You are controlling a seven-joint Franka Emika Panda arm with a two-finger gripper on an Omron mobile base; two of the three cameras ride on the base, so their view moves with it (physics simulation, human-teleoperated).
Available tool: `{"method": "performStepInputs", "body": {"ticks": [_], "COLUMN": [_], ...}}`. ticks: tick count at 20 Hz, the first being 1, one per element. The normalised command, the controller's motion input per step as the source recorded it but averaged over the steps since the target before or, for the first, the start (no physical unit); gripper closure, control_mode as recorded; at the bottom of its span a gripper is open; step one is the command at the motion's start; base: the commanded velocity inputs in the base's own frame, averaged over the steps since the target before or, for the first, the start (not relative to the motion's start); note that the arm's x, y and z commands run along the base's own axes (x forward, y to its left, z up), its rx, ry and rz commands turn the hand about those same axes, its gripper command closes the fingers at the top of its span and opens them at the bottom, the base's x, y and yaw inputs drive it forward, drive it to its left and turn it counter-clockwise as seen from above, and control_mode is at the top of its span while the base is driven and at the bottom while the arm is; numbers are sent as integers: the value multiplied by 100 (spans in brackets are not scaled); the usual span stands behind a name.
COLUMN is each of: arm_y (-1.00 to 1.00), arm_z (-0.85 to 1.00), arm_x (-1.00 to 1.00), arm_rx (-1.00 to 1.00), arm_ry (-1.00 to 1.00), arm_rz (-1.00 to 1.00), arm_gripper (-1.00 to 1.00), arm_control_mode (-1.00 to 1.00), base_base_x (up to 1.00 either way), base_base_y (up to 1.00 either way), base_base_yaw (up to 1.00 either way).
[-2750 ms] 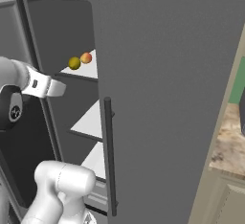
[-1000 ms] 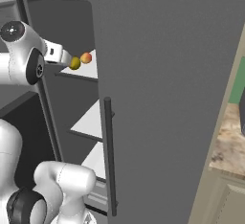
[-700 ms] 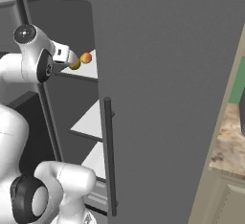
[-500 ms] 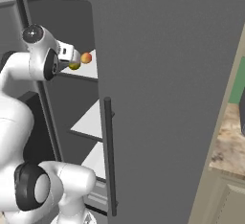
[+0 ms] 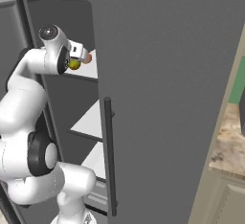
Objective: Take the fish, lemon, and mango from the freezer and place them in the bowl on the counter.
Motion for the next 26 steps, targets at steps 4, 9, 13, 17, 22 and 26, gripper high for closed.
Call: {"method": "performStepInputs", "body": {"ticks": [4,9,13,17,22,26], "arm_y": [5,12,6,1,0,0], "arm_z": [-7,-14,-14,-2,-1,-17], "arm_x": [62,18,-15,-41,0,4], "arm_rx": [0,0,0,0,0,0], "arm_ry": [10,14,7,0,0,0], "arm_rz": [-1,0,0,0,0,0], "arm_gripper": [-100,-100,-100,-100,-100,-100], "arm_control_mode": [-100,-100,-100,-100,-100,-100], "base_base_x": [0,0,0,0,0,0], "base_base_y": [0,0,0,0,0,0], "base_base_yaw": [0,0,0,0,0,0]}}
